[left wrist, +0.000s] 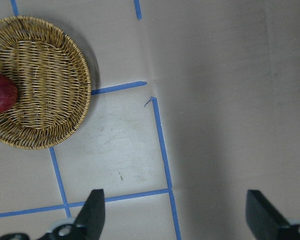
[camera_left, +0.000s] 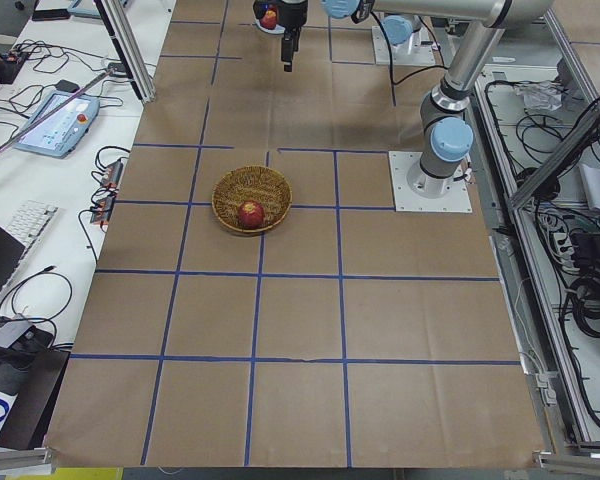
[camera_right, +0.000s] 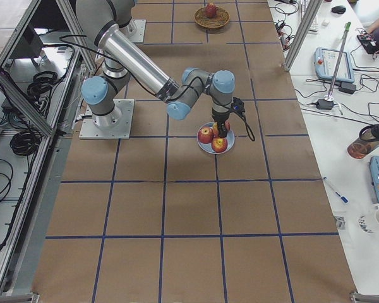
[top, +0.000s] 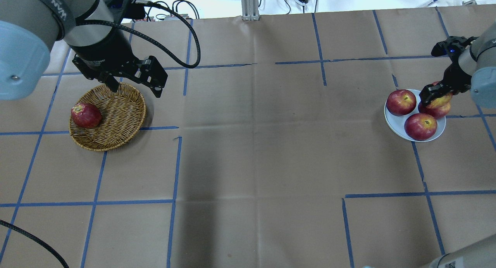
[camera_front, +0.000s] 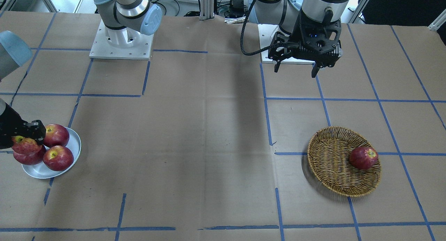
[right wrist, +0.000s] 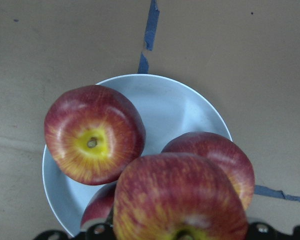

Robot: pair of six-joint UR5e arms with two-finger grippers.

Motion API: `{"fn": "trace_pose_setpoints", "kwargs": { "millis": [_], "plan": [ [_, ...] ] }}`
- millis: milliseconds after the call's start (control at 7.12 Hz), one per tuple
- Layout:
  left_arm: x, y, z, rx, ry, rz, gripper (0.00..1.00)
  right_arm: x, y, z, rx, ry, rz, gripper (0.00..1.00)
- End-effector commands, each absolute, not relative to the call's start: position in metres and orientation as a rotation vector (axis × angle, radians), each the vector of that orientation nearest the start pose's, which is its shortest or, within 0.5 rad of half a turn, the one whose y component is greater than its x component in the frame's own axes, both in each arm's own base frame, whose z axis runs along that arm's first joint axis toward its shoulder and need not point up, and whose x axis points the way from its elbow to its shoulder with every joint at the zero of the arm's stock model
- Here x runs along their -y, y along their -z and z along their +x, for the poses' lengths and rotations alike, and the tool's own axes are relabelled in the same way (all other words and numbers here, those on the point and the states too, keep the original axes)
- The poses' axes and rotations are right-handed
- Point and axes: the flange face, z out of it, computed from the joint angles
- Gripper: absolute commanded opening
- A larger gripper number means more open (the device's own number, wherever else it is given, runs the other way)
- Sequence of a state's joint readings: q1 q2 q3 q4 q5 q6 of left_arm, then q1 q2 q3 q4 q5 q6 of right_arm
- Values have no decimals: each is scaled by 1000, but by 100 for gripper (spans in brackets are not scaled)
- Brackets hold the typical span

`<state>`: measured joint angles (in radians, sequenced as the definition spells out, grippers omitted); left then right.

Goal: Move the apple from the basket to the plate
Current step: 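Lower the apple onto the other apples on the plate and open the right gripper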

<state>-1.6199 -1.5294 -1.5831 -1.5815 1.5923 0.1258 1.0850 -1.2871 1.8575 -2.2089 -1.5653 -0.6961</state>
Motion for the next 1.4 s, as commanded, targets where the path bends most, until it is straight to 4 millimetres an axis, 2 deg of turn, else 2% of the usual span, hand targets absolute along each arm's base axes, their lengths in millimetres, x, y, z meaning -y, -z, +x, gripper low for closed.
{"fn": "trace_pose_setpoints", "kwargs": {
  "millis": [0,140,281,421,702,843,1264],
  "plan": [
    [469,-501,-154,-3107,27,272,99,549,-258,-132,-3142,70,-346,61],
    [469,-501,-154,-3107,27,272,99,549,-257,-132,-3141,69,-349,62],
    [469,-501,-154,-3107,27,272,99,551,-251,-133,-3139,67,-346,84],
    [469,-501,-154,-3107,27,272,99,552,-253,-132,-3136,76,-341,100],
    [469,-501,-154,-3107,25,272,99,555,-274,-134,-3157,131,-337,100],
    [469,-501,-154,-3107,25,272,99,562,-300,-134,-3161,201,-342,100],
    [467,-502,-154,-3108,16,272,99,574,-391,-88,-3135,176,-348,100]
  ]
}}
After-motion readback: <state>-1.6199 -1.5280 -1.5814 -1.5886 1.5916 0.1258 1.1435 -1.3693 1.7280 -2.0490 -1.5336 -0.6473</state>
